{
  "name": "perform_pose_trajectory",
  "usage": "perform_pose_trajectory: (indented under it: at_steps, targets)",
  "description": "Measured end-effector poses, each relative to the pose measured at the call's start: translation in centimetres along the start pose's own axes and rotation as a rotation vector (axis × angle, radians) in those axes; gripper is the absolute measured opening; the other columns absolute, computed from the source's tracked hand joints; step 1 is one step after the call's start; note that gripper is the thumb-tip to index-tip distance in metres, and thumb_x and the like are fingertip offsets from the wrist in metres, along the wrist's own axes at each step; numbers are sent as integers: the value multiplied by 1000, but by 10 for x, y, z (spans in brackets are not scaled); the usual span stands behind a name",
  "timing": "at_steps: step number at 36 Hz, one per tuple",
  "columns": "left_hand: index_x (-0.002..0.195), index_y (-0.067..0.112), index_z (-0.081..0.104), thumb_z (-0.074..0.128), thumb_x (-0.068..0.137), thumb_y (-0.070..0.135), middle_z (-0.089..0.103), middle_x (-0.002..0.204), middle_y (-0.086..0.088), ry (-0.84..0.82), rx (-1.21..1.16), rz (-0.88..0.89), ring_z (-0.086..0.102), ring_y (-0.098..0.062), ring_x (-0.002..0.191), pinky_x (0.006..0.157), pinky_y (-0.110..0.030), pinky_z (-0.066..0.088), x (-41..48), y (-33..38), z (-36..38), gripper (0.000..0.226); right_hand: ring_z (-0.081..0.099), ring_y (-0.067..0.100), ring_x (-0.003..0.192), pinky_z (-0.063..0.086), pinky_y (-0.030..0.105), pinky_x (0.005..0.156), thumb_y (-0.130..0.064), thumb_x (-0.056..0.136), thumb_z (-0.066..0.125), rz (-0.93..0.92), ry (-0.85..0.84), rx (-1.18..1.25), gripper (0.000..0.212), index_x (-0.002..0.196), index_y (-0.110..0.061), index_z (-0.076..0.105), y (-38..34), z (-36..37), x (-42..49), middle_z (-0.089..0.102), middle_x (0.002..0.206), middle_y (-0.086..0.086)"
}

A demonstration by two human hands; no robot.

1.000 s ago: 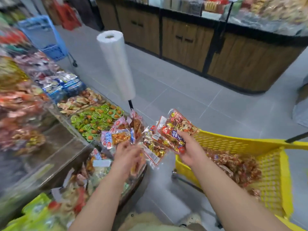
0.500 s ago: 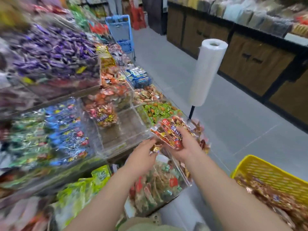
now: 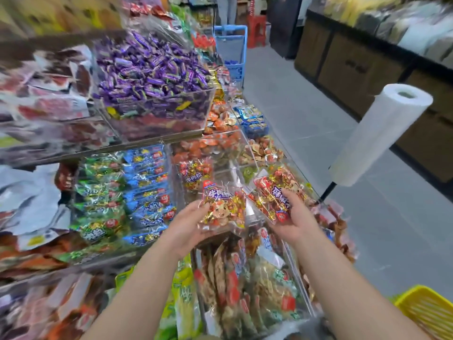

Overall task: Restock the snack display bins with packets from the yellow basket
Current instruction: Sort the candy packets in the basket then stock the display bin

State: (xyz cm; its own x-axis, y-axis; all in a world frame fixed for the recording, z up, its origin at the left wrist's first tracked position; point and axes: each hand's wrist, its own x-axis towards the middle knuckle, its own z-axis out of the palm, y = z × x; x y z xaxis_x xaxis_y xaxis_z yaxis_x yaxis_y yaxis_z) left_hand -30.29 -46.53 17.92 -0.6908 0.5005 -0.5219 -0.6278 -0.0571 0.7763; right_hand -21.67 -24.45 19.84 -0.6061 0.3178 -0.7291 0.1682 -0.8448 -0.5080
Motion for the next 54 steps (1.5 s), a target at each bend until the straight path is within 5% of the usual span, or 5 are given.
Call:
perform_pose_trajectory:
  at_steps: [13, 25, 32, 40, 54]
  targets:
    - [133, 8, 47, 58, 94, 10, 69, 113, -17, 130, -24, -118, 69, -30, 96, 68, -47, 58, 58, 38, 28, 40, 72, 21, 76, 57, 33, 60, -25, 84, 67, -70, -154, -312, 24, 102, -10, 64, -33, 29, 40, 74, 89, 9]
    - [126, 10, 60, 70, 83, 1, 65, 120, -14, 520, 435, -112, 61, -26, 99, 89, -36, 50, 136, 55, -5, 44, 51, 30, 121, 42, 54, 101, -59, 42, 79, -215, -16, -682, 121, 145, -23, 27, -50, 30, 99, 42, 143, 6]
    - [125, 5, 58, 66, 81, -5, 63, 84, -6, 691, 570, -29, 57, -18, 70, 52, -16, 45, 161, 34, -11, 46, 54, 13, 86, 44, 43, 95, -47, 68, 78, -291, 25, -729, 83, 138, -22, 39, -47, 37, 117, 53, 95, -16]
    - [151, 27, 7, 74, 79, 4, 36, 143, -9, 731, 916, 176, 46, -29, 124, 96, -34, 42, 172, 8, -11, 101, 52, 9, 81, 44, 31, 78, -42, 74, 75, -270, 43, -695, 79, 140, -23, 38, -45, 33, 128, 43, 84, -24]
    - [146, 22, -30, 49, 91, 17, -35, 153, -13, 630, 1967, -21, -38, -38, 135, 99, -52, -34, 200, -6, -19, 96, 62, 13, 80, 50, 20, 52, -37, 76, 74, -194, 19, -694, 59, 121, -40, 37, -46, 29, 126, 62, 96, -10]
